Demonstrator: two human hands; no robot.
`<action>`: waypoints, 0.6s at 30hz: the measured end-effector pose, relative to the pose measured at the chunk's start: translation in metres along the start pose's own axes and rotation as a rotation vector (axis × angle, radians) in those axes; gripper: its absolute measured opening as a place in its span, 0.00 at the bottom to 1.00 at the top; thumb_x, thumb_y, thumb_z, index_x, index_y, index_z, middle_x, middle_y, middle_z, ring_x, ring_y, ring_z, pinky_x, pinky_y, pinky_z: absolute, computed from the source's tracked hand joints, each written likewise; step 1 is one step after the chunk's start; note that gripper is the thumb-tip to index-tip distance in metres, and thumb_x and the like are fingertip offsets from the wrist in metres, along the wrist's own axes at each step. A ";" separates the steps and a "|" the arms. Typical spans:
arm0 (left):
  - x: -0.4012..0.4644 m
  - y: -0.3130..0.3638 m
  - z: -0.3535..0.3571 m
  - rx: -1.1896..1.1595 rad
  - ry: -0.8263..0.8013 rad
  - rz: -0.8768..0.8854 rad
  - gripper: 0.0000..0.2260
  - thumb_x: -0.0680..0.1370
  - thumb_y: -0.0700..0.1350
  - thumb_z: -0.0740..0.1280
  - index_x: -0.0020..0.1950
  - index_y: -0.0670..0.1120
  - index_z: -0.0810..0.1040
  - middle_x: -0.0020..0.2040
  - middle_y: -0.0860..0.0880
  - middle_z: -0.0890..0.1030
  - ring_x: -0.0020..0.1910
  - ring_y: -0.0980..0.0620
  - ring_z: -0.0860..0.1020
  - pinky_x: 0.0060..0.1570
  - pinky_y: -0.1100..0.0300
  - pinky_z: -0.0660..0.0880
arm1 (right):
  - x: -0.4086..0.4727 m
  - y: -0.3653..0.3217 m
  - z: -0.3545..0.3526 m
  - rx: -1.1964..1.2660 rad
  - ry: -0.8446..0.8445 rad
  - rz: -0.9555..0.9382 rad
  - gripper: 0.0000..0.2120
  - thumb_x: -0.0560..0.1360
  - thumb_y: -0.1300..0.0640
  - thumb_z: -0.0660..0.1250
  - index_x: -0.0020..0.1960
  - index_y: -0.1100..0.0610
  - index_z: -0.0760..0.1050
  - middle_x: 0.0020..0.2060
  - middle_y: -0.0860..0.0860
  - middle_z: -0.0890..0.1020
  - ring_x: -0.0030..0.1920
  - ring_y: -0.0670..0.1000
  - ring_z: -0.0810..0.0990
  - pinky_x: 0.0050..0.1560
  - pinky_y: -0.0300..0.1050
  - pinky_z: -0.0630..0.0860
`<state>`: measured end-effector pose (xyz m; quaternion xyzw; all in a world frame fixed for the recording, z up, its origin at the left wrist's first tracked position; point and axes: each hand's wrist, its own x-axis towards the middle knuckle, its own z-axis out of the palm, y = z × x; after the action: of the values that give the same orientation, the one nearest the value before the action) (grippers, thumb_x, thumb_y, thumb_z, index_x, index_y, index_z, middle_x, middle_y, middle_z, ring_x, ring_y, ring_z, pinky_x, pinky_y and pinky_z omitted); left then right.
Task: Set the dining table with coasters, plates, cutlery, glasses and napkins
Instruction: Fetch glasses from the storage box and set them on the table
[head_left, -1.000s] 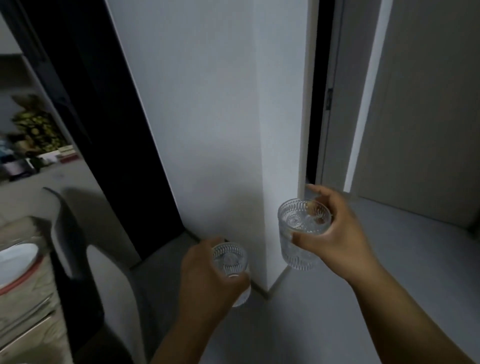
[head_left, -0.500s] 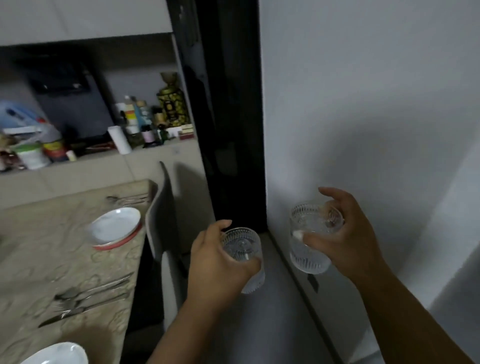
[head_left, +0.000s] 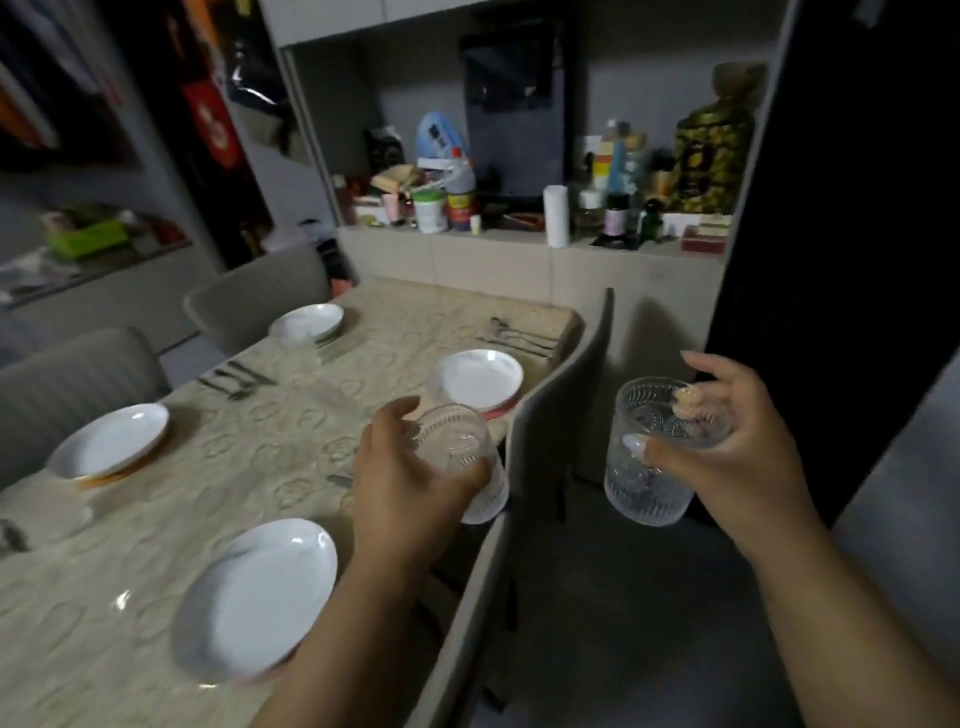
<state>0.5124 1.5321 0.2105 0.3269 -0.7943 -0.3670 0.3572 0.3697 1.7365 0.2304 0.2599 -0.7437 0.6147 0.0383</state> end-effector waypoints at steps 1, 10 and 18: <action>0.009 -0.007 -0.005 0.026 0.043 -0.031 0.38 0.59 0.59 0.78 0.65 0.59 0.66 0.58 0.53 0.75 0.56 0.54 0.74 0.55 0.49 0.77 | 0.012 0.003 0.013 0.022 -0.045 -0.011 0.36 0.60 0.62 0.80 0.59 0.38 0.68 0.50 0.41 0.75 0.50 0.38 0.77 0.52 0.41 0.74; 0.114 -0.117 -0.048 0.236 0.361 -0.276 0.39 0.61 0.57 0.80 0.68 0.51 0.69 0.64 0.47 0.75 0.59 0.49 0.75 0.57 0.49 0.75 | 0.107 0.018 0.115 0.143 -0.345 -0.098 0.37 0.50 0.45 0.76 0.56 0.30 0.68 0.54 0.45 0.76 0.56 0.46 0.77 0.54 0.52 0.77; 0.177 -0.209 -0.033 0.363 0.330 -0.571 0.41 0.61 0.52 0.81 0.70 0.46 0.66 0.65 0.41 0.73 0.63 0.40 0.72 0.63 0.44 0.72 | 0.160 0.041 0.162 0.136 -0.437 -0.045 0.37 0.48 0.42 0.74 0.57 0.32 0.69 0.53 0.41 0.76 0.53 0.39 0.76 0.47 0.38 0.73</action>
<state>0.4989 1.2736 0.1135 0.6480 -0.6549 -0.2475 0.3000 0.2562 1.5356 0.2146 0.4055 -0.6853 0.5913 -0.1277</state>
